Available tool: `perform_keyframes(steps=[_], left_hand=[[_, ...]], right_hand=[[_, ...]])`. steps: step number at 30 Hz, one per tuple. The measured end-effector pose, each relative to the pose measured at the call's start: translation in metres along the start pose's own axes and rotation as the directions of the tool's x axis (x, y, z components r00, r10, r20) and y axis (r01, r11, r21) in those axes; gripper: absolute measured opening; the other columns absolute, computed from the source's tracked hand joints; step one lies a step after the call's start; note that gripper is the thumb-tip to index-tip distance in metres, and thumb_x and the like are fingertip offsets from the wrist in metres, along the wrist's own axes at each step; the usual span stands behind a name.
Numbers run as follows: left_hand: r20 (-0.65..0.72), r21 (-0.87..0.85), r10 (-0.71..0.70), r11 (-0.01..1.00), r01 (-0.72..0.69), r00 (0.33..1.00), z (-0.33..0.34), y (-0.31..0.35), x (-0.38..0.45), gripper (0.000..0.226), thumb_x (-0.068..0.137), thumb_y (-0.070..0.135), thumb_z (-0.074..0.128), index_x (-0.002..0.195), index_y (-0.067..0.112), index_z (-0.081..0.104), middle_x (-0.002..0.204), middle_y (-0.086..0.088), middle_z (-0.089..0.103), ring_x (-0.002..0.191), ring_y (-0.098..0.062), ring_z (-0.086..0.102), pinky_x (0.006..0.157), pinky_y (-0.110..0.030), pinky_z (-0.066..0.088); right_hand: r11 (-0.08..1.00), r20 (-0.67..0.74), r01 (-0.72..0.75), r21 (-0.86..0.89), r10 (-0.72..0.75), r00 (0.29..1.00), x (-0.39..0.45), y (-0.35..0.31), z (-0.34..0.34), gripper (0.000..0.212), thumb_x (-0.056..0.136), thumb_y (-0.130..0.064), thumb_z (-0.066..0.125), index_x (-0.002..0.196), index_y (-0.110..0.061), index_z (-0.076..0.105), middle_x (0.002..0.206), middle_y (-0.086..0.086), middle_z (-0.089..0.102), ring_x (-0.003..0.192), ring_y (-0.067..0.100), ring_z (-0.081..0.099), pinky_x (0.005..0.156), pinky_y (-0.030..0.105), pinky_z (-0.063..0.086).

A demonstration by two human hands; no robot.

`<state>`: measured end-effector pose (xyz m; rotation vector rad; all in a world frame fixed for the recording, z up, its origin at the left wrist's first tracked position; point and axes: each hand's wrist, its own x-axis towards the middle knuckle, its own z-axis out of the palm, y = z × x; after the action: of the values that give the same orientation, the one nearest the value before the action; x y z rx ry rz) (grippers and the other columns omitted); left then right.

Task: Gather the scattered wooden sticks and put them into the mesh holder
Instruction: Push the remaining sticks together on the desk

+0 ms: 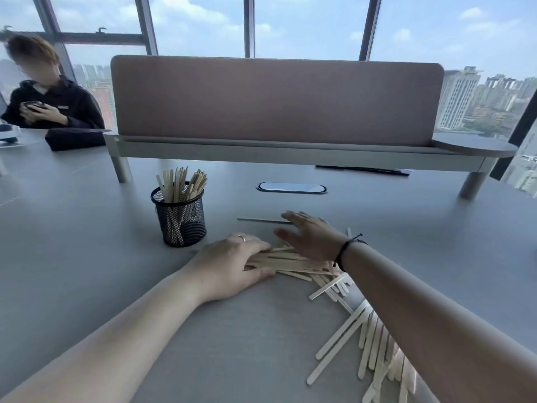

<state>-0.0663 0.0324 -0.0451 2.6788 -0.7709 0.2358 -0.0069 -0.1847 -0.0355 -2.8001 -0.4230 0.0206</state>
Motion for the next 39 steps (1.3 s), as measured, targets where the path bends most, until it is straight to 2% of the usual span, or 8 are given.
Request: perform_keyframes(steps=[2,5,9,12,16,22,31,39], left_hand=[[-0.001,0.005,0.005,1.000,-0.005,1.000,-0.001,0.001,0.001,0.068,0.081,0.074,0.043,0.132,0.032,0.059,0.131,0.013,0.061,0.123,-0.007,0.053,0.100,-0.035,0.047],[0.001,0.029,0.012,1.000,-0.012,1.000,-0.003,0.001,0.000,0.058,0.085,0.065,0.049,0.130,0.029,0.060,0.127,0.010,0.064,0.121,-0.012,0.056,0.096,-0.037,0.049],[-0.029,0.061,0.017,0.998,-0.015,0.999,-0.001,0.001,0.001,0.051,0.092,0.053,0.057,0.136,0.028,0.056,0.126,0.005,0.064,0.120,-0.019,0.055,0.094,-0.040,0.049],[-0.044,0.067,0.007,0.998,-0.004,0.999,0.003,0.002,0.002,0.054,0.094,0.050,0.057,0.140,0.023,0.053,0.130,0.002,0.061,0.121,-0.022,0.055,0.097,-0.040,0.047],[-0.056,0.116,-0.036,0.992,0.043,0.998,0.004,0.001,0.002,0.058,0.093,0.056,0.056,0.137,0.018,0.056,0.129,-0.001,0.060,0.121,-0.023,0.054,0.099,-0.035,0.044],[-0.065,0.135,-0.088,0.986,0.097,0.994,0.002,0.003,0.000,0.049,0.091,0.059,0.055,0.119,0.021,0.066,0.119,0.001,0.060,0.115,-0.020,0.054,0.096,-0.034,0.043],[0.024,0.281,-0.062,0.958,0.053,0.998,0.004,0.011,0.005,0.038,0.102,0.039,0.045,0.130,0.015,0.048,0.129,-0.008,0.050,0.122,-0.028,0.046,0.103,-0.038,0.036],[0.005,0.473,-0.035,0.880,0.029,0.999,0.008,0.017,0.007,0.024,0.102,0.024,0.038,0.113,0.015,0.057,0.116,-0.008,0.052,0.110,-0.030,0.054,0.087,-0.043,0.047]], right_hand=[[1.000,0.068,-0.022,-0.012,0.022,0.997,0.011,-0.003,0.001,0.064,0.096,-0.066,0.030,0.145,-0.028,0.039,0.155,-0.004,0.040,0.147,0.017,0.026,0.117,0.049,0.019],[0.999,0.104,-0.018,-0.036,0.022,0.994,0.015,-0.002,0.000,0.048,0.091,-0.070,0.026,0.100,-0.031,0.052,0.119,-0.005,0.063,0.120,0.024,0.054,0.102,0.045,0.040],[0.996,0.112,0.011,0.090,-0.021,0.994,-0.013,-0.007,-0.014,0.052,0.095,-0.067,0.032,0.109,-0.032,0.068,0.087,-0.004,0.071,0.076,0.010,0.061,0.076,0.027,0.049],[0.985,0.139,0.065,0.158,-0.087,0.986,-0.041,-0.005,-0.018,0.047,0.090,-0.069,0.044,0.119,-0.040,0.066,0.117,-0.015,0.070,0.102,0.005,0.064,0.097,0.030,0.048],[0.990,0.105,0.110,0.088,-0.119,0.987,-0.063,-0.001,-0.011,0.082,0.070,-0.076,0.064,0.140,-0.035,0.051,0.134,-0.018,0.058,0.120,0.003,0.054,0.107,0.029,0.041],[0.988,-0.123,0.139,0.065,-0.130,0.984,-0.056,-0.003,0.007,0.066,0.081,-0.062,0.066,0.137,-0.028,0.055,0.124,-0.008,0.058,0.119,0.017,0.053,0.102,0.032,0.040],[0.982,-0.132,0.179,-0.062,-0.185,0.974,-0.056,-0.003,0.008,0.054,0.088,-0.060,0.057,0.131,-0.028,0.060,0.118,0.000,0.057,0.114,0.024,0.053,0.100,0.038,0.041],[0.982,-0.179,0.187,-0.034,-0.190,0.965,-0.053,-0.006,0.008,0.048,0.086,-0.057,0.060,0.125,-0.029,0.063,0.111,0.000,0.059,0.107,0.024,0.057,0.093,0.035,0.043]])
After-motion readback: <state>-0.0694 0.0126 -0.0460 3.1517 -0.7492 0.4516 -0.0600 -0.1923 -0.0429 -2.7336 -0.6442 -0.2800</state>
